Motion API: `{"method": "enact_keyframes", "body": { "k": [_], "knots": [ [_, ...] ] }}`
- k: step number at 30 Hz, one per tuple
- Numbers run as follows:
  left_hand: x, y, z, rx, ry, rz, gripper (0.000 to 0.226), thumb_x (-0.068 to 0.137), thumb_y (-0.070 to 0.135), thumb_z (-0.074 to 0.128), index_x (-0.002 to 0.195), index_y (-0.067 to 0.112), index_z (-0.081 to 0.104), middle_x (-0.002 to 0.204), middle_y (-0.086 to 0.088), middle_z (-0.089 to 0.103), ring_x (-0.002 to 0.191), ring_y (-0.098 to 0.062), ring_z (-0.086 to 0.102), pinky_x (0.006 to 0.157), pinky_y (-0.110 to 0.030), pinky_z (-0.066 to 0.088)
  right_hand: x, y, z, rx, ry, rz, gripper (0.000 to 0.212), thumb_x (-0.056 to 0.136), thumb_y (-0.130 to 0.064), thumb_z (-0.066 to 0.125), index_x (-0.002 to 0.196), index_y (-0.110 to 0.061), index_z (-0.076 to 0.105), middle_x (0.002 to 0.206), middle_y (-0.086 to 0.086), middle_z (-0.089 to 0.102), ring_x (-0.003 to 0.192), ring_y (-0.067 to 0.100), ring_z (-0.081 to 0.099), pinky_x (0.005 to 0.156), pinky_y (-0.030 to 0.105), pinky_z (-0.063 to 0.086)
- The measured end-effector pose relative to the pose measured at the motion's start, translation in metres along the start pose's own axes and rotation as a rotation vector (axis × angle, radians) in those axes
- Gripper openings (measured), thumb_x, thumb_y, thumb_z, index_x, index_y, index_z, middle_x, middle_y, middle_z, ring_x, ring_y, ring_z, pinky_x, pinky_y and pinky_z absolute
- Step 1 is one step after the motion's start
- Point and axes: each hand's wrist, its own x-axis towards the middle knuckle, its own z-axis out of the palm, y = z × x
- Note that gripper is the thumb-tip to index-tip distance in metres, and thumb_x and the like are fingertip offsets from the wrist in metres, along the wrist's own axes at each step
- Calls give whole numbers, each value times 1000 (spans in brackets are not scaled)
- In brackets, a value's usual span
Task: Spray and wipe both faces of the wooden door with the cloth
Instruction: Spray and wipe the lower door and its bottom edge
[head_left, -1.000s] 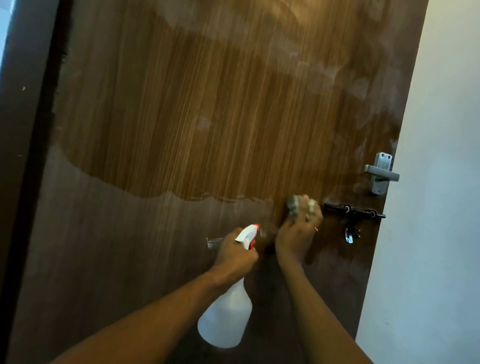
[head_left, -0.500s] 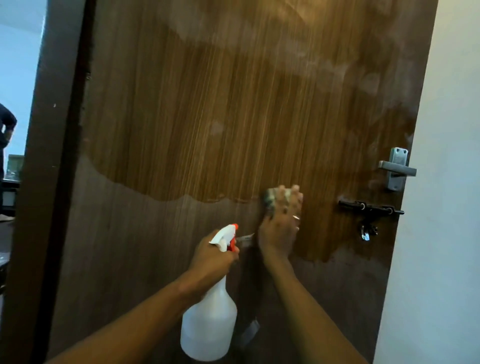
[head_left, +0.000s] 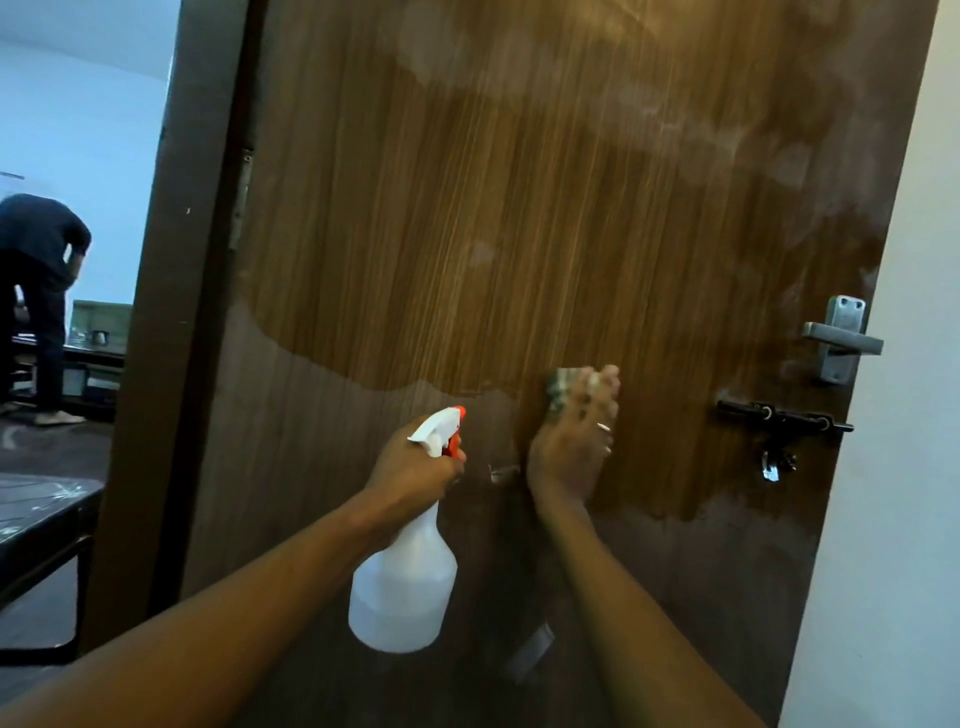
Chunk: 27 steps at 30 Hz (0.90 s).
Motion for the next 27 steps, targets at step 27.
{"method": "enact_keyframes", "body": {
  "k": [27],
  "knots": [
    [6,-18,-101,54,172,36,46,84,11,66,128,15,51,115,-8,62,97,-22,61,65,-17,48,-52,-43,24,25,-120,-305,58,98,-18,43,153,-15,27,161,14,18,148,34,19,111,56,37]
  ]
}}
